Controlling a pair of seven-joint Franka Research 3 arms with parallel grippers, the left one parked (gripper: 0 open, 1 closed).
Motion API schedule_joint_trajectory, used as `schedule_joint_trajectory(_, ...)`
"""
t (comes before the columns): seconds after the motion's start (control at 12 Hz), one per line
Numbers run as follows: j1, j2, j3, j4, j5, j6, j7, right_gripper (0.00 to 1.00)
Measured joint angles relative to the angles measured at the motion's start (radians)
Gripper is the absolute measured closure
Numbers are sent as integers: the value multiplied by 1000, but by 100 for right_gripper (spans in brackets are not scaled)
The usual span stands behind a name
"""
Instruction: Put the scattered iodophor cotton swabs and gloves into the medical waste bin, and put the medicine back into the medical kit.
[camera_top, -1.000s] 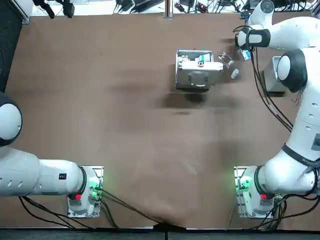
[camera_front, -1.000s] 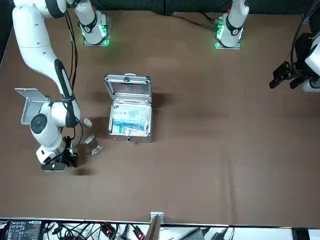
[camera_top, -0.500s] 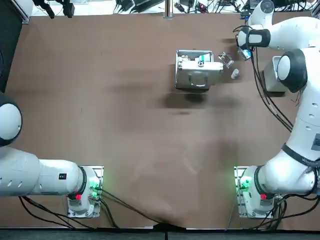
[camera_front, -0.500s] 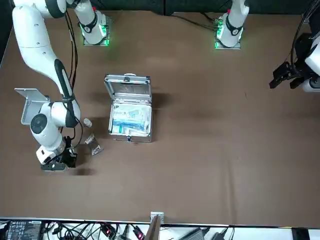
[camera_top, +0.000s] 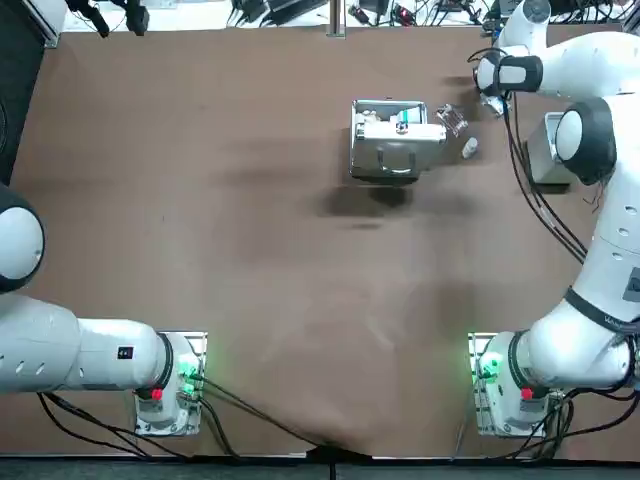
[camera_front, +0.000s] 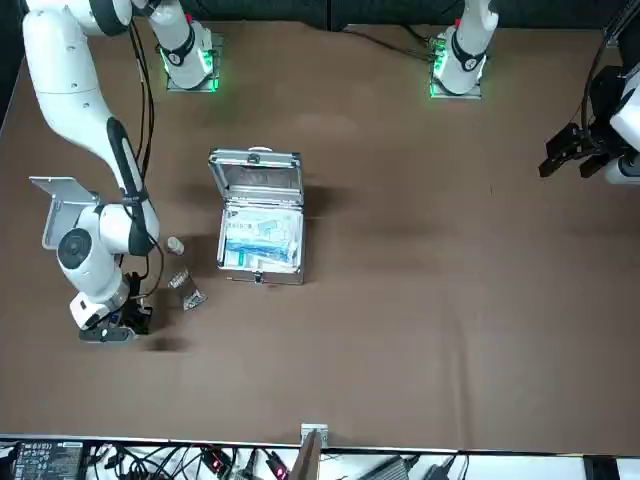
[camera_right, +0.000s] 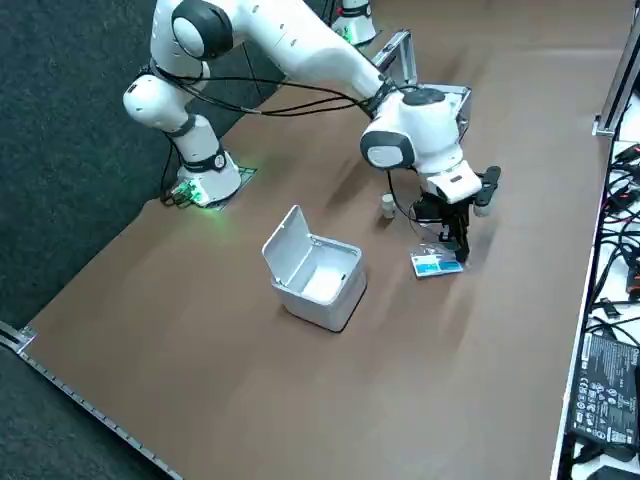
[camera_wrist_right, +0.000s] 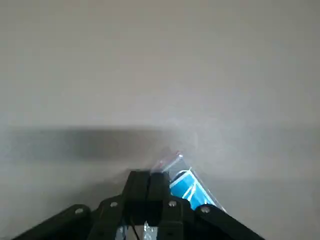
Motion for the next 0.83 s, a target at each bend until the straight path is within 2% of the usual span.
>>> schedule_joint_trajectory(0.17,-7,-47,0,19,0,-92,0,99)
schedule_joint_trajectory(0.58,-16,-248,0,32,0,-353,0,99)
schedule_joint_trajectory(0.83,-57,-326,-4,24,0,-503,-58,99)
